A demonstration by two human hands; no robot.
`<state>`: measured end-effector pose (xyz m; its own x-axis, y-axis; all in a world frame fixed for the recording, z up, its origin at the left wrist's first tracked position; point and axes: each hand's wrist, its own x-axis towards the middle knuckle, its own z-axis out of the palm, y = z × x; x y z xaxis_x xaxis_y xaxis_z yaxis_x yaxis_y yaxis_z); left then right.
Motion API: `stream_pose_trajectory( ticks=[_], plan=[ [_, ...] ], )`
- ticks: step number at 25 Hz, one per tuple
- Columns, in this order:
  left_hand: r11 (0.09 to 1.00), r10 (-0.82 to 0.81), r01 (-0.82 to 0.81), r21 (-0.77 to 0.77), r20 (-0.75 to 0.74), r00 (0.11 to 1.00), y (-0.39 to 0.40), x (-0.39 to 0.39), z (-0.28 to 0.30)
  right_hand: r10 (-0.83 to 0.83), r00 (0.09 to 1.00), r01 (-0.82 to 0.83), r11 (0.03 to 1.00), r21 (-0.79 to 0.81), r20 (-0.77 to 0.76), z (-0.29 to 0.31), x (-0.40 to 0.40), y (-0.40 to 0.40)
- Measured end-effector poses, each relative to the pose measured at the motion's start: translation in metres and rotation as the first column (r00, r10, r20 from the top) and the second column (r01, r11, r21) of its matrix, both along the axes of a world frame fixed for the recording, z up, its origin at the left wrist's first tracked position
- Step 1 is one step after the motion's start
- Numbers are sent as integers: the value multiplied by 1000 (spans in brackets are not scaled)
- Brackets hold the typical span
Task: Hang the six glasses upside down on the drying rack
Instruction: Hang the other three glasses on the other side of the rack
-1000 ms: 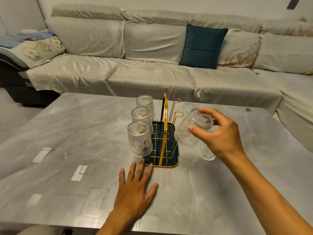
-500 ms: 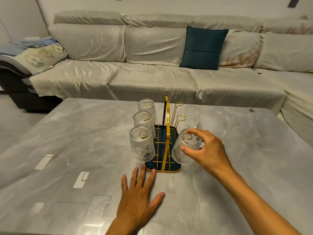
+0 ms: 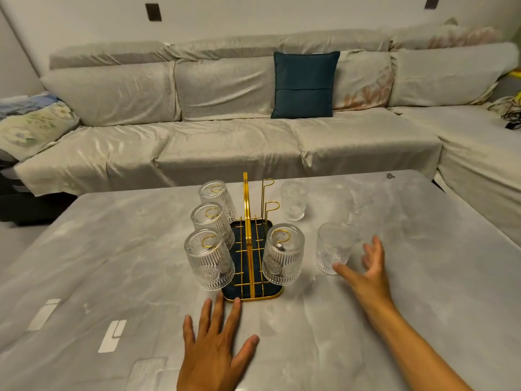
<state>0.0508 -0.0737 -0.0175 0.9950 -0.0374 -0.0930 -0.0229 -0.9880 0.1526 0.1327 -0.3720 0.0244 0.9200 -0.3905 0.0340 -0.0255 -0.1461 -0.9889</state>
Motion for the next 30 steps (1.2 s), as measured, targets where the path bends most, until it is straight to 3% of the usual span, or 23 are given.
stream_pose_trajectory(
  ticks=[2,6,10,15,18,22,25,30],
  plan=[
    [1000,5,-5,-5,4,1000,1,-1,1,62,997,-66,995,-76,-54,-5,13,7],
    [1000,8,-8,-3,-1,1000,-1,0,1,-7,995,-18,965,-260,-97,-7,24,12],
    [1000,-2,3,-24,21,1000,0,-3,2,127,991,-112,958,-265,39,32,19,4],
    [999,-16,18,-37,53,998,-1,-8,8,146,956,-71,957,-282,256,149,46,10],
    [999,-10,13,-42,54,998,-2,-10,11,265,935,-124,866,-484,234,192,63,32],
    [999,-9,11,-43,48,999,-1,-8,7,368,925,-202,682,-703,91,195,75,71],
    [998,-6,8,-55,37,999,1,-5,5,397,917,-226,581,-782,30,185,81,91],
    [999,-13,15,-51,38,999,1,-5,4,356,931,-262,504,-823,-78,162,88,107]
  ],
)
